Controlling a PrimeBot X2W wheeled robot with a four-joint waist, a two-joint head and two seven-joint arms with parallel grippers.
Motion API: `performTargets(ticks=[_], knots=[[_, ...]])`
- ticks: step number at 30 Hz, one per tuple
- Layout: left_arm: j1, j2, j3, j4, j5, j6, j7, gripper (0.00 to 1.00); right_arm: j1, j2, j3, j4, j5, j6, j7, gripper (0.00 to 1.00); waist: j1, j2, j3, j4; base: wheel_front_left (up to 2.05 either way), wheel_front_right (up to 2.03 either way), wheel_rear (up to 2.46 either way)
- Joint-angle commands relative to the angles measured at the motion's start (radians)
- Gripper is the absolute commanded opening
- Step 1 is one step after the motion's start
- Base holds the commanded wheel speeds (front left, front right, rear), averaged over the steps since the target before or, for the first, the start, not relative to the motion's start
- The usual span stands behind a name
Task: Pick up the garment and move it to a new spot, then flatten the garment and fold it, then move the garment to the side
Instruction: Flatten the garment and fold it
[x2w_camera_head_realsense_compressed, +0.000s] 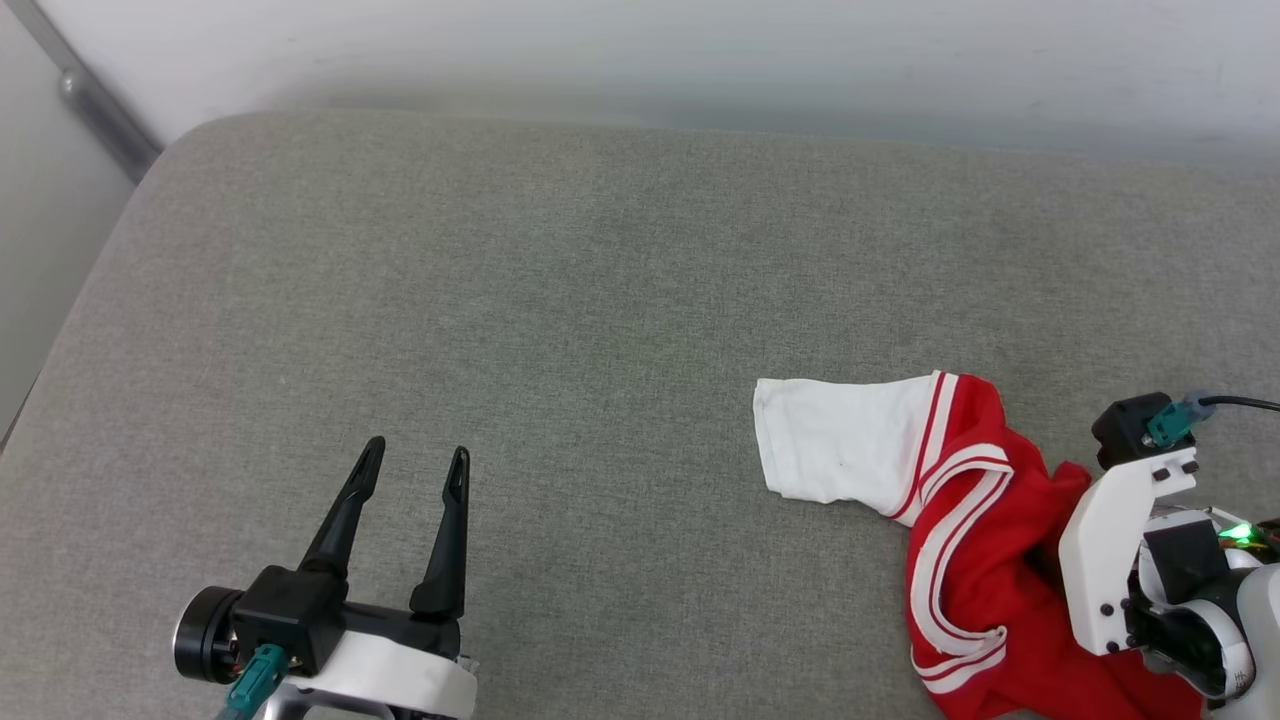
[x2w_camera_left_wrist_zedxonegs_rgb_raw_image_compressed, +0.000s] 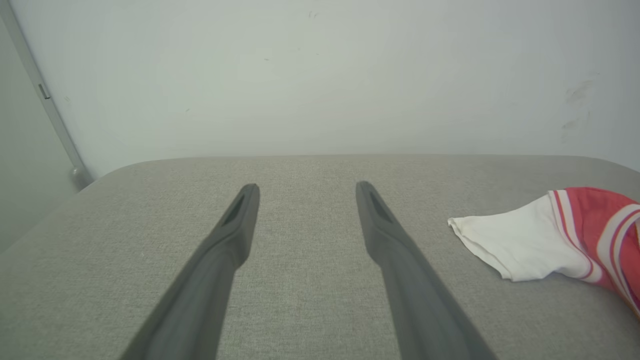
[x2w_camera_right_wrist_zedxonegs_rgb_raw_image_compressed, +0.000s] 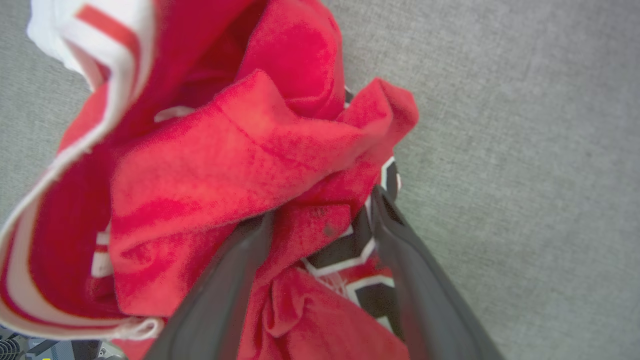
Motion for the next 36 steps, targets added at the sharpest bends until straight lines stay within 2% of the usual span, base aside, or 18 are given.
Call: performTargets(ticks=[1, 5, 10, 18, 22, 30, 36], knots=[[-0.015, 0.004, 0.002, 0.003, -0.003, -0.001, -0.003, 1.0, 0.012, -0.013, 0.009, -0.011, -0.002, 0.0, -0.022, 0.0, 0.0, 0.0, -0.001, -0.001, 0.0, 0.0, 0.0], [-0.01, 0.004, 0.004, 0.014, -0.006, -0.001, -0.003, 1.0, 0.012, -0.039, 0.031, -0.059, -0.022, 0.0, -0.084, 0.0, 0.0, 0.0, -0.02, -0.019, 0.0, 0.0, 0.0], [0.004, 0.004, 0.007, 0.019, -0.005, -0.001, -0.003, 1.0, 0.016, -0.053, 0.031, -0.148, -0.01, 0.0, -0.11, 0.0, 0.0, 0.0, -0.053, -0.046, 0.0, 0.0, 0.0], [0.035, -0.001, 0.024, 0.01, -0.006, -0.001, -0.003, 1.0, 0.012, -0.069, -0.026, -0.38, 0.007, 0.0, -0.099, 0.0, 0.0, 0.0, -0.103, -0.085, 0.0, 0.0, 0.0], [0.041, -0.005, 0.019, 0.006, -0.005, -0.001, -0.003, 1.0, -0.038, -0.06, -0.05, -0.446, 0.026, 0.0, -0.106, 0.0, 0.0, 0.0, -0.104, -0.085, 0.0, 0.0, 0.0], [0.011, -0.009, 0.003, 0.001, -0.013, -0.001, -0.003, 1.0, -0.171, -0.083, -0.031, -0.396, 0.047, 0.0, -0.094, 0.0, 0.0, 0.0, -0.054, -0.025, 0.0, 0.0, 0.0], [-0.018, -0.008, -0.017, 0.012, -0.016, -0.001, -0.003, 1.0, -0.303, -0.077, 0.0, -0.239, 0.102, 0.0, -0.044, 0.0, 0.0, 0.0, 0.009, 0.035, 0.0, 0.0, 0.0]])
